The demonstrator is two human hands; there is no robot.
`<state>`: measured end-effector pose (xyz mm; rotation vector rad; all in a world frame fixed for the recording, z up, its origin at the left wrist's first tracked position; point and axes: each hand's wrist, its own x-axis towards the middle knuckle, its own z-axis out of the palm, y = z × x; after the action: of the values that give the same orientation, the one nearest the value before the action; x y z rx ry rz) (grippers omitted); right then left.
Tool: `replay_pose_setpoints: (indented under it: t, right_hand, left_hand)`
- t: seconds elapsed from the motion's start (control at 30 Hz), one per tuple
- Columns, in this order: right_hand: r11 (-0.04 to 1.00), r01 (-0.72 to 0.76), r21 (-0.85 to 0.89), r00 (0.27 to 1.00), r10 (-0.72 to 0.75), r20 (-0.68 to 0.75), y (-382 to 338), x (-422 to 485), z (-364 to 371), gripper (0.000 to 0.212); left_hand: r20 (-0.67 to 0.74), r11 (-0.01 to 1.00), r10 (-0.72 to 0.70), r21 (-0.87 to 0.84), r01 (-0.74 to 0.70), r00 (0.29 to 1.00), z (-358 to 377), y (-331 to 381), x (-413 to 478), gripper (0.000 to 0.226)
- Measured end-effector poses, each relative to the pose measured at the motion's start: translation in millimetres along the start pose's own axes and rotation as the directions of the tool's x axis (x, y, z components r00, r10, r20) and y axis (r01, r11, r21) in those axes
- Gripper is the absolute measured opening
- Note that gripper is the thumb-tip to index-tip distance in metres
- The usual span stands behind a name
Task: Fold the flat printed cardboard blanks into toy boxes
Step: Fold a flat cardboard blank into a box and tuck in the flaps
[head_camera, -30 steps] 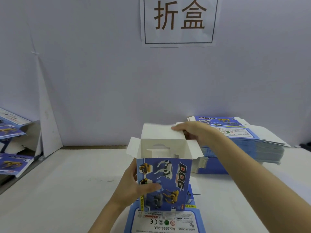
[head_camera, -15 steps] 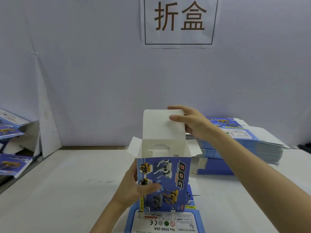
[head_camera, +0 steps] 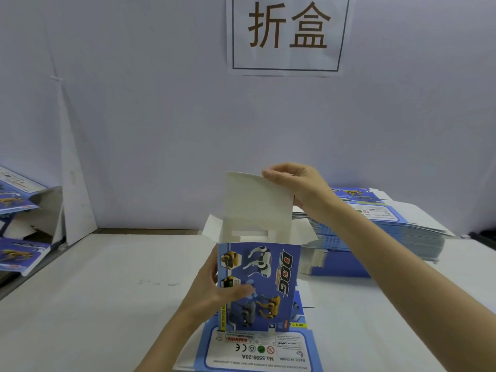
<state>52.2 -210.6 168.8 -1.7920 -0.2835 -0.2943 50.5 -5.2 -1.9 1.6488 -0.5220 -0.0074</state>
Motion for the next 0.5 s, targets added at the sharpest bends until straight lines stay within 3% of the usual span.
replay_pose_setpoints:
  t: [0.1,0.2,0.5]
  right_hand:
    - [0.987,-0.076,-0.144,0.993,0.088,0.078,-2.5,2.3,-1.2,0.009]
    - [0.958,-0.003,-0.288,1.0,0.01,0.024,-3.9,2.4,3.0,0.005]
    - [0.961,0.071,-0.265,0.997,-0.079,-0.019,4.6,-6.7,5.6,0.002]
  left_hand:
    - [-0.011,1.0,-0.006,0.005,0.007,1.0,0.3,0.0,-0.2,0.082]
    - [0.0,1.0,-0.009,0.004,0.009,1.0,0.0,0.3,0.2,0.08]
    - [0.003,1.0,-0.018,0.004,0.018,1.0,0.7,0.4,-0.1,0.082]
